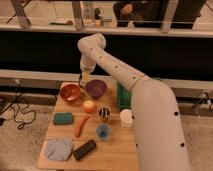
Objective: Place brush in purple bowl
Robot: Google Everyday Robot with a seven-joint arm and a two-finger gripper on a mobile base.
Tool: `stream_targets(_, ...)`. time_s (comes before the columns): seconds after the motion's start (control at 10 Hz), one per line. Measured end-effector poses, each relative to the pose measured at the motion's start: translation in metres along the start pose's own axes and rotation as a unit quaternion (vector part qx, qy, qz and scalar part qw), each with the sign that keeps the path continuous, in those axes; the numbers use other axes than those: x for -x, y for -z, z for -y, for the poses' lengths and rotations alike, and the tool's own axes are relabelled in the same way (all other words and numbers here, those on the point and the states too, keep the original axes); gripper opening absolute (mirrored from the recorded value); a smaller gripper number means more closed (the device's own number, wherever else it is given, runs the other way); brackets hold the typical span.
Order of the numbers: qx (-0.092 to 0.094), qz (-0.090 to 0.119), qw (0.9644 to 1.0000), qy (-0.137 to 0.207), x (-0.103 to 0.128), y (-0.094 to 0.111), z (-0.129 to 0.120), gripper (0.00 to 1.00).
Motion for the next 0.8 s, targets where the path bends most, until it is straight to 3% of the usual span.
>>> stream_targets(0.8,-0.005,0.002,1.0000,0.002,0.0019,0.0010,0.0032,0.00)
